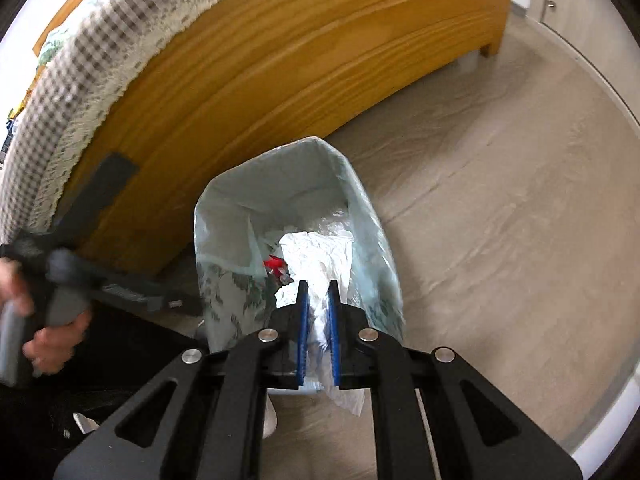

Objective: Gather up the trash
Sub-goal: 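Drop tissue and red wrapper into the wastebasket by opening both tools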

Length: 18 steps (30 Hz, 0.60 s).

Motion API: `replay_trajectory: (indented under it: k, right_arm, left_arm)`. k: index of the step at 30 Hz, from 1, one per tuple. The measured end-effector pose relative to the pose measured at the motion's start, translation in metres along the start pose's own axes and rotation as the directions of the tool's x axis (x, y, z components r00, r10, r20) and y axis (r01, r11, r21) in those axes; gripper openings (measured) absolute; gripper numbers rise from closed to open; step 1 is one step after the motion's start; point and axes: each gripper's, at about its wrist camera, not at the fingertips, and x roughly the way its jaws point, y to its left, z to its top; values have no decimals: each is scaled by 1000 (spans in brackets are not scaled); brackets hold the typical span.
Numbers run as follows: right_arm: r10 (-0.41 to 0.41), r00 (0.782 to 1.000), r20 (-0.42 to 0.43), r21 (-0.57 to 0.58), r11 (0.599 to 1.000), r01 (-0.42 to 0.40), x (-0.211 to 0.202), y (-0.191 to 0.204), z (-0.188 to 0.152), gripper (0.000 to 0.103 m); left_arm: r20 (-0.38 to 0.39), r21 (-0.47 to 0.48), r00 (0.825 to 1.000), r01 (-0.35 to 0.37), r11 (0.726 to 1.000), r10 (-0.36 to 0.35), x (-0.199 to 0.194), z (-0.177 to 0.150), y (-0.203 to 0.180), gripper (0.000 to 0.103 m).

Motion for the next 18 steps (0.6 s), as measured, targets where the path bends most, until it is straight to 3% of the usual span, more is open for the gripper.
replay_trajectory:
  k: [3, 4, 6, 7, 8, 10, 13, 18]
  right_arm:
    - [-1, 999, -39, -60, 998, -2, 32, 11, 22, 10]
    - [-5, 999, -52, -81, 997, 1, 42, 16, 29, 10]
    - [-38, 995, -92, -139, 990, 25, 74, 31, 46, 28]
    - [-59, 993, -106, -153, 987, 42, 86, 33, 52, 56]
    - [-103, 987, -120, -163, 983, 82, 100, 36, 59, 67]
    - [-132, 985, -111, -175, 978, 111, 106, 40, 67, 67]
    - [-138, 985, -104, -128, 984, 124, 96, 39, 73, 68]
    - [-117, 991, -69, -68, 991, 113, 47, 46, 63, 68]
  left_arm:
    - [158, -13, 988, 4, 1000, -1, -54, -9, 14, 71]
    - [200, -18, 980, 21, 1000, -17, -70, -13, 17, 77]
    - [309, -31, 948, 91, 995, -77, -109, -27, 31, 78]
    - [351, -26, 930, 122, 992, -105, -123, -35, 37, 78]
    - [371, -23, 922, 130, 991, -112, -132, -40, 40, 78]
    - [407, -14, 907, 125, 992, -108, -148, -53, 49, 78]
    - [420, -30, 905, 86, 996, -66, -161, -67, 57, 78]
    - [457, -12, 880, 146, 989, -125, -178, -85, 64, 78]
